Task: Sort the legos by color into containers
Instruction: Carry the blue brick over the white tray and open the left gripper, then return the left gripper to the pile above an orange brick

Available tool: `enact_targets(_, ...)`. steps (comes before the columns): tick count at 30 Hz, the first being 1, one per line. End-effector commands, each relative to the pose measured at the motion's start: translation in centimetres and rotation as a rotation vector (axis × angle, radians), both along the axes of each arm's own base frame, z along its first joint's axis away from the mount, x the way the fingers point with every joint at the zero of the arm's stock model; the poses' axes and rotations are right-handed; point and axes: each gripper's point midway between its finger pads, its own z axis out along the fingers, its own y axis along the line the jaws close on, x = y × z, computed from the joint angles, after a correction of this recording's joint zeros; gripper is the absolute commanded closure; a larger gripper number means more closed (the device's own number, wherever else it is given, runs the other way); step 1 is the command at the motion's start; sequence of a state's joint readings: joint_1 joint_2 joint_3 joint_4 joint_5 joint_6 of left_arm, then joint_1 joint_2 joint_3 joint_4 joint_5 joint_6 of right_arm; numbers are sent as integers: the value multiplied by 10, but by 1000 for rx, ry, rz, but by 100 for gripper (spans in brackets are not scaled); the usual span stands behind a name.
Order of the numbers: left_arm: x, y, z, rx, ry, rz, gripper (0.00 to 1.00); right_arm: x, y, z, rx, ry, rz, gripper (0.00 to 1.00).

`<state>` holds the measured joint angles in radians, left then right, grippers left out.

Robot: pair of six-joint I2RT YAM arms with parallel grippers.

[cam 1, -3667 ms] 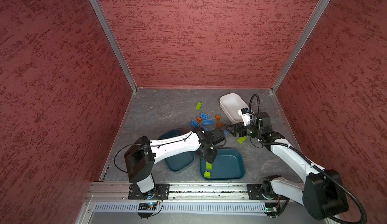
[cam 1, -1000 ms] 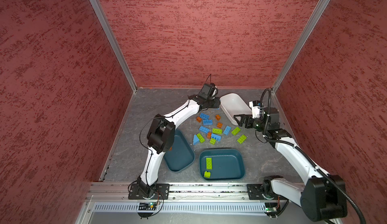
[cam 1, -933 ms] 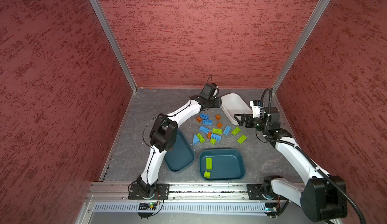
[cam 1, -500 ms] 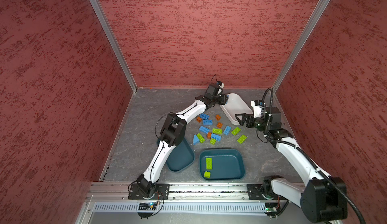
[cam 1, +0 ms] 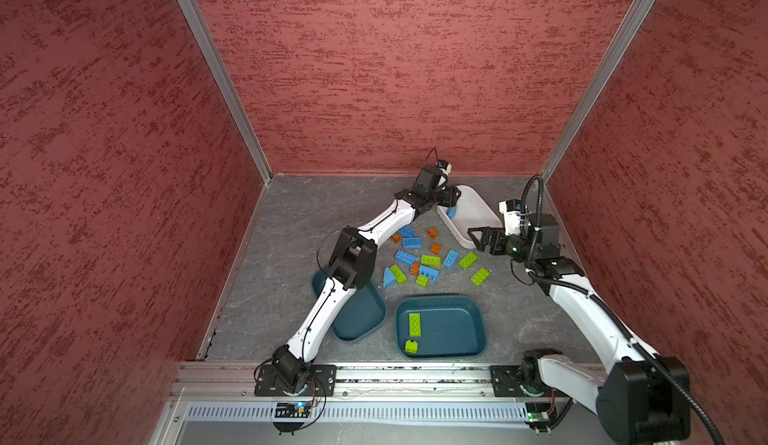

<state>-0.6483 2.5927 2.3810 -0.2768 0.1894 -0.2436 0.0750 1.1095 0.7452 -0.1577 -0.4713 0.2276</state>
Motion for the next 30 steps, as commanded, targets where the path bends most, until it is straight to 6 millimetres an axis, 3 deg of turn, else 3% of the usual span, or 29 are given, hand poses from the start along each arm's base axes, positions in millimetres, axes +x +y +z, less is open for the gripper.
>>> enact_targets(1,-12,11,29,59,-30,-9,31,1,2,15,0,-42,25,1)
enact_targets(5,-35,34,31,151,25,5,27,-3,6,14,3,-38,54,1)
enact_targets(9,-62,72,26,263,100,103,26,-7,10,13,11,-28,88,1)
enact_targets(15,-104,131,11,363,215,252,25,-10,17,10,36,-15,127,1)
enact_targets(20,-135,168,-3,431,310,335,24,-12,23,5,66,5,158,1)
enact_targets(26,-163,194,-28,453,437,433,24,-13,27,0,96,18,174,1)
enact_targets(30,-160,197,-41,447,459,455,24,-12,29,-3,109,26,182,2)
